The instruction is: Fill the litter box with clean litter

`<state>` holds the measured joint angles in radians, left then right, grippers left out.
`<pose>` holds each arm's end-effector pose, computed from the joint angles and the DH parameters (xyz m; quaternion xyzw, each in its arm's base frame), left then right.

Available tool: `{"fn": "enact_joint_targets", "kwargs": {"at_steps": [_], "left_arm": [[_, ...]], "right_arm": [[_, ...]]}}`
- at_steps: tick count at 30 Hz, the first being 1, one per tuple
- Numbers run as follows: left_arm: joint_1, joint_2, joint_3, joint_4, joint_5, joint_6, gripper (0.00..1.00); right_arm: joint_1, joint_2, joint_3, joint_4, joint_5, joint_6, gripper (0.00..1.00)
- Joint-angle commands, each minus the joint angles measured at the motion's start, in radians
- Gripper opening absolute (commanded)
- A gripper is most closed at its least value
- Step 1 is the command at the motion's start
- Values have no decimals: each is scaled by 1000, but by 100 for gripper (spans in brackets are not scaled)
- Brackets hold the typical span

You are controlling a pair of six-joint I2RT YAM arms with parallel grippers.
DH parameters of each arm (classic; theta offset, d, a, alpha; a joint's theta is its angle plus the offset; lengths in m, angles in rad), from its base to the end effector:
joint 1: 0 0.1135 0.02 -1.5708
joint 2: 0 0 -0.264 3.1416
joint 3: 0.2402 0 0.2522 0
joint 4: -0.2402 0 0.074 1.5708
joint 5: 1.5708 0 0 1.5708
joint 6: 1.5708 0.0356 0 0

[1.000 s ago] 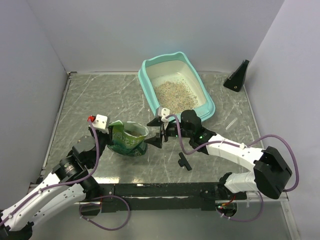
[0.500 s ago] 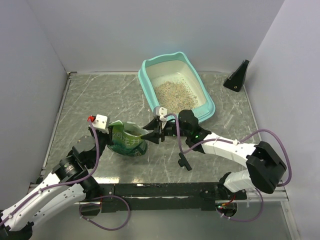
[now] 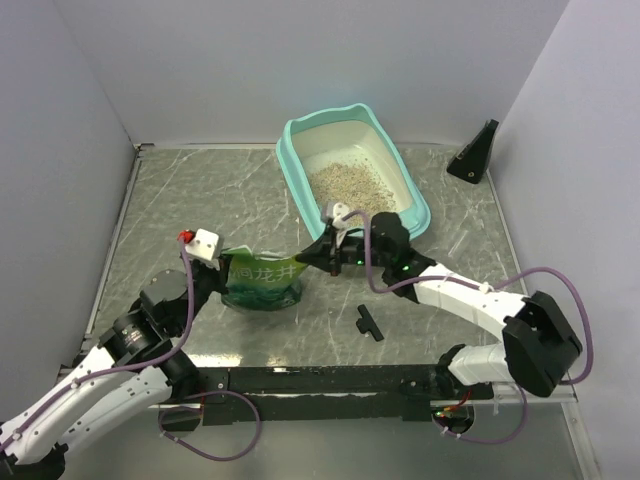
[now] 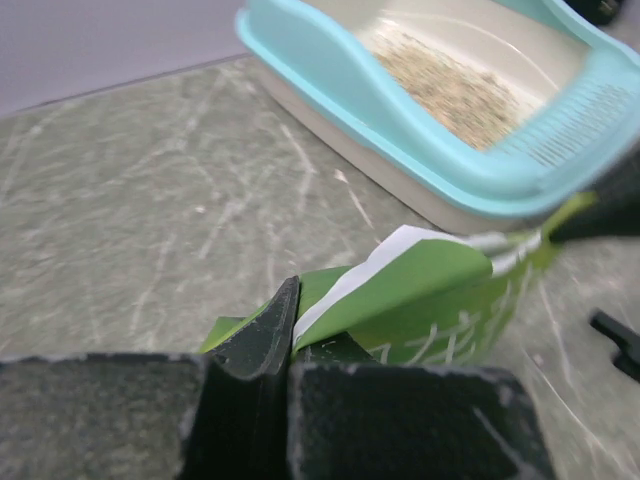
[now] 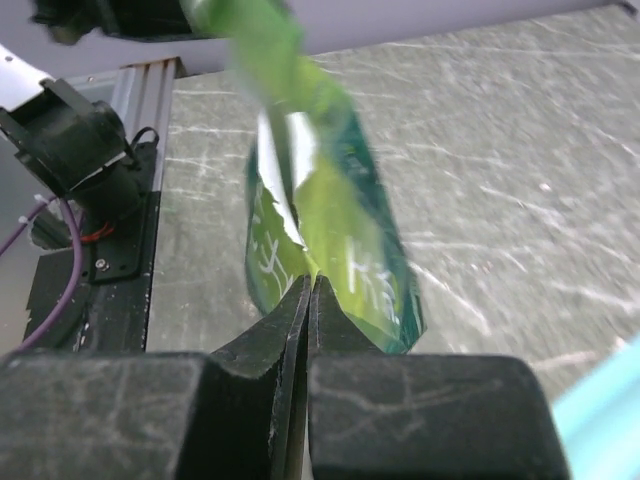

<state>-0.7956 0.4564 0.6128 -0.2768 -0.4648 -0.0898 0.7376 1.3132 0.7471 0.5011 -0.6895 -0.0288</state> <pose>0.0959 -0.0750 0.3146 0.1084 0.7362 -0.1208 0.6571 0.2016 0.2138 0.2815 -0.4711 0.5506 0.4546 0.5180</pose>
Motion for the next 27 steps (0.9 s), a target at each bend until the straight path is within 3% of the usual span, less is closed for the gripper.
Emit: {"fn": "enact_joint_targets", "kwargs": {"at_steps": [1,6,7,12,13,16,27], "left_arm": [[9,78,128,-10,192,2,1],[7,149,177,-55,350,16,1],[9,148,168,-49,371,28,10],[9,142,143,-30,454,64,35],[9,139,145,-38,457,61,51],[9,120,142,-35,483,33,62],[15,126,12,129,598,-34,74]], "right_arm": [[-158,-138,24,-91,-119,20,0],[-259,-236,29,-355,-223,-69,0],[-264,-250,26,-390,-222,-100,0],[-262,-336,12,-537,-144,-118,0],[-264,-351,0,-552,-119,-118,0],[-264,-411,-35,-569,-74,-109,0],[-264,-580,-163,-529,-48,-16,0]]}}
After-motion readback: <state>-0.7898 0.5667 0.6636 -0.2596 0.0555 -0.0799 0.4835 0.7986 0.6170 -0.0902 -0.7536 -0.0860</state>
